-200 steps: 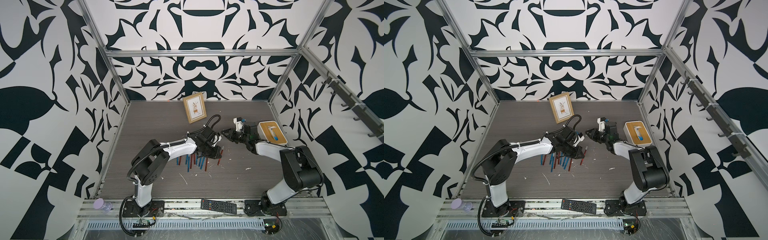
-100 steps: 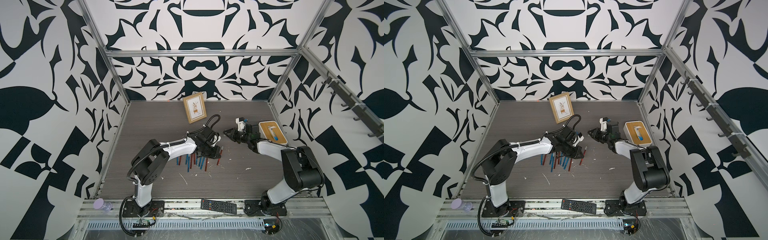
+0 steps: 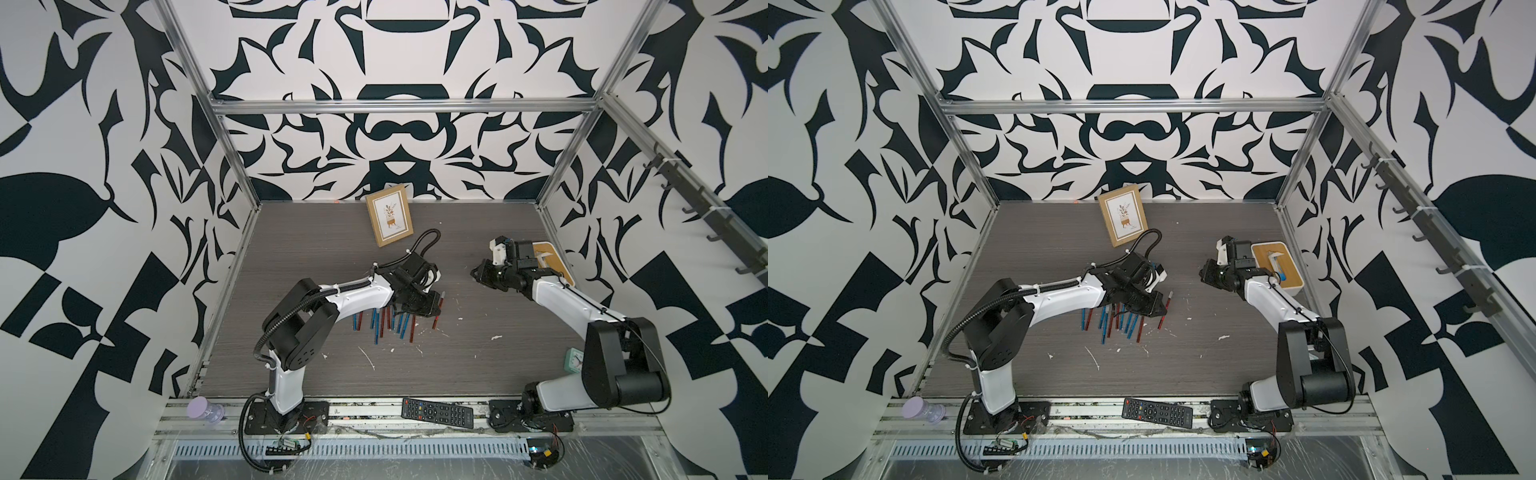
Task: Remove protective caps from carving knives
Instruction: Place the protective sleeve at the center of the board.
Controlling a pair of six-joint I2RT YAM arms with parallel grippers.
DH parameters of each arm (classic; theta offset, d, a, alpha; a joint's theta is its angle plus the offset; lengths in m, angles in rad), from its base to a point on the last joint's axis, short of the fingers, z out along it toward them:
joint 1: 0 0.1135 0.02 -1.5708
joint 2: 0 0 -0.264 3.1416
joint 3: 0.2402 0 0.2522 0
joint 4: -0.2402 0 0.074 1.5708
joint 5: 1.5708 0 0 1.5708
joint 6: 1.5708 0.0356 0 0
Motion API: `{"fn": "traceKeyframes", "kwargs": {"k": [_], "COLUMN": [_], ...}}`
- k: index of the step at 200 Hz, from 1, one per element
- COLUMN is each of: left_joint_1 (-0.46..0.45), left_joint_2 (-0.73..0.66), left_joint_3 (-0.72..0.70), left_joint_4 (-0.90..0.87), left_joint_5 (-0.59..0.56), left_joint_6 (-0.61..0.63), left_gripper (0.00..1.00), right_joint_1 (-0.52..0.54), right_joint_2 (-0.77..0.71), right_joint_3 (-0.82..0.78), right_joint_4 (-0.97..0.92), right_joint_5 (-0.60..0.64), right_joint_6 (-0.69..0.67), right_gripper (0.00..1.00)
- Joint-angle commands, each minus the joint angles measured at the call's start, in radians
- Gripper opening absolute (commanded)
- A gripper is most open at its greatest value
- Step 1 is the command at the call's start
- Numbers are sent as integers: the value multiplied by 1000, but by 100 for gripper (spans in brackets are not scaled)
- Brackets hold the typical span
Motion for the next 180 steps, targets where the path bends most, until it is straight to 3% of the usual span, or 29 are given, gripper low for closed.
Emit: {"fn": "traceKeyframes", "kwargs": {"k": [1,180], "left_joint_1": [4,5], "left_joint_2": [20,16], "left_joint_3": [8,3], "left_joint_4": [-14,-10], "left_joint_5": [-20,-66], "left_joint_6": [9,-6], "left_gripper": [0,0], "right_joint_1": [0,83], "right_joint_2": [2,207], "right_joint_3": [43,123], "right_joint_4": [-190,-293], "right_joint_5": [111,257], "right_joint_6": [-97,-100], "right_gripper": [3,12]}}
